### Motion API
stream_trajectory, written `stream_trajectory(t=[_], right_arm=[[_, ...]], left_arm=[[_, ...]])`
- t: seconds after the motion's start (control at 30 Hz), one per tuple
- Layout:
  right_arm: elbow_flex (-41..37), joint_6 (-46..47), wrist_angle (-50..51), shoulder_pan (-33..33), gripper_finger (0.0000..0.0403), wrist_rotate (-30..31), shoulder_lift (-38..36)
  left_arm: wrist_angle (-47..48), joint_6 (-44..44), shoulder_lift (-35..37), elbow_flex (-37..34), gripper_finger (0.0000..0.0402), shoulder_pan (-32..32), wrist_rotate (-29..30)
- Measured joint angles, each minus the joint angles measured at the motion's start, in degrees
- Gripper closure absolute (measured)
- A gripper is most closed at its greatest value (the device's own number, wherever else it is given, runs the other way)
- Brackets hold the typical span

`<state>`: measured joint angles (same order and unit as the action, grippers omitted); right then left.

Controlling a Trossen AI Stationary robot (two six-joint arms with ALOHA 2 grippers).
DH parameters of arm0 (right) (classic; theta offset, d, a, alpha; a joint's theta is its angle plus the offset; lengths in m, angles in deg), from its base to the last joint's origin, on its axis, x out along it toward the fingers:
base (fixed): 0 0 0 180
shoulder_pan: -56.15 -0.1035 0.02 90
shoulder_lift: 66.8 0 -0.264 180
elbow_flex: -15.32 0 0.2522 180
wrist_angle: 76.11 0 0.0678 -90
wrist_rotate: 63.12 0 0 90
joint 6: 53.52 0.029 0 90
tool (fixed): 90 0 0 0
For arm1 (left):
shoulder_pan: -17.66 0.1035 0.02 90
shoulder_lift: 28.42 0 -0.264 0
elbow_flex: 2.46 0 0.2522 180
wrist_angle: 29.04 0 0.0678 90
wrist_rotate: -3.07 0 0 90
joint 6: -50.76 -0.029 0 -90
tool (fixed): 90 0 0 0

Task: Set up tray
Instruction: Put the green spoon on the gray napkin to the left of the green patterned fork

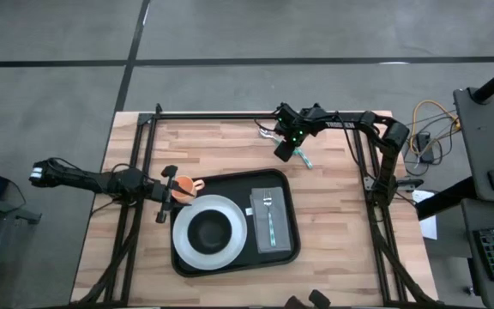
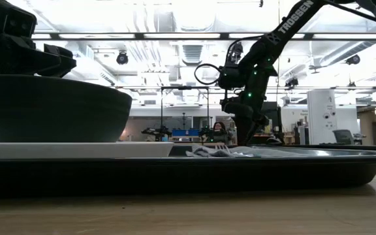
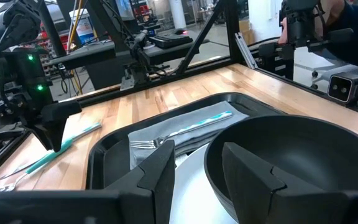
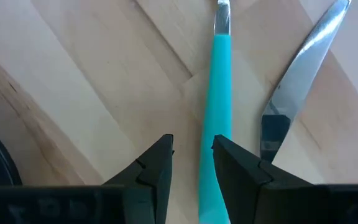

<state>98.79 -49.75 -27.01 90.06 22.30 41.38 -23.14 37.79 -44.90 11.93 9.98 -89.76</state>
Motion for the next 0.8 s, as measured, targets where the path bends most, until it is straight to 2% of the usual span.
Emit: stream_trajectory(t=[0.23,0.5,0.8], right_arm=[[2.16,0.64,5.69,2.26,0.0302,-0.38,0.04],[2.9,-1.07,6.67,2.45,0.0297,-2.53,0.87],[15.08,-2.19,18.72,2.47,0.03,-2.76,13.58]], left_arm=[[-0.01,0.02,0.0,-0.01,0.0285,0.0,0.0],[-0.01,0.02,0.02,0.0,0.0285,0.0,0.0],[-0.02,0.0,0.01,0.0,0.0285,0.0,0.0]])
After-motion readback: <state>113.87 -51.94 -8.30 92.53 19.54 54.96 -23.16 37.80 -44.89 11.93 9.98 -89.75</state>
